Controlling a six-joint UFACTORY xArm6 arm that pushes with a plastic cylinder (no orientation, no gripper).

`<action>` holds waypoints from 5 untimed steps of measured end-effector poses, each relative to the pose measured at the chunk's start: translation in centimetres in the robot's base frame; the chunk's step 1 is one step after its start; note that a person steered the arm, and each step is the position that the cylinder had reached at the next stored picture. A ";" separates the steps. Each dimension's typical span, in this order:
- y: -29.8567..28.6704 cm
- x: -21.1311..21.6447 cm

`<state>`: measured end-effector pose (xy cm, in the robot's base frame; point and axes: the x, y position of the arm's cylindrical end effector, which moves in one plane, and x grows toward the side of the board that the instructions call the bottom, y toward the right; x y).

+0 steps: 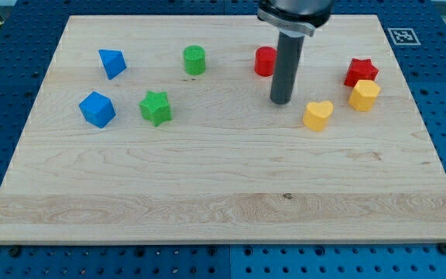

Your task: Move yellow heart towards yellow hexagon

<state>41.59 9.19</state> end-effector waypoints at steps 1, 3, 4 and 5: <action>0.0 1.1; 2.4 2.5; 4.4 3.0; 5.2 3.1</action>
<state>44.73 14.41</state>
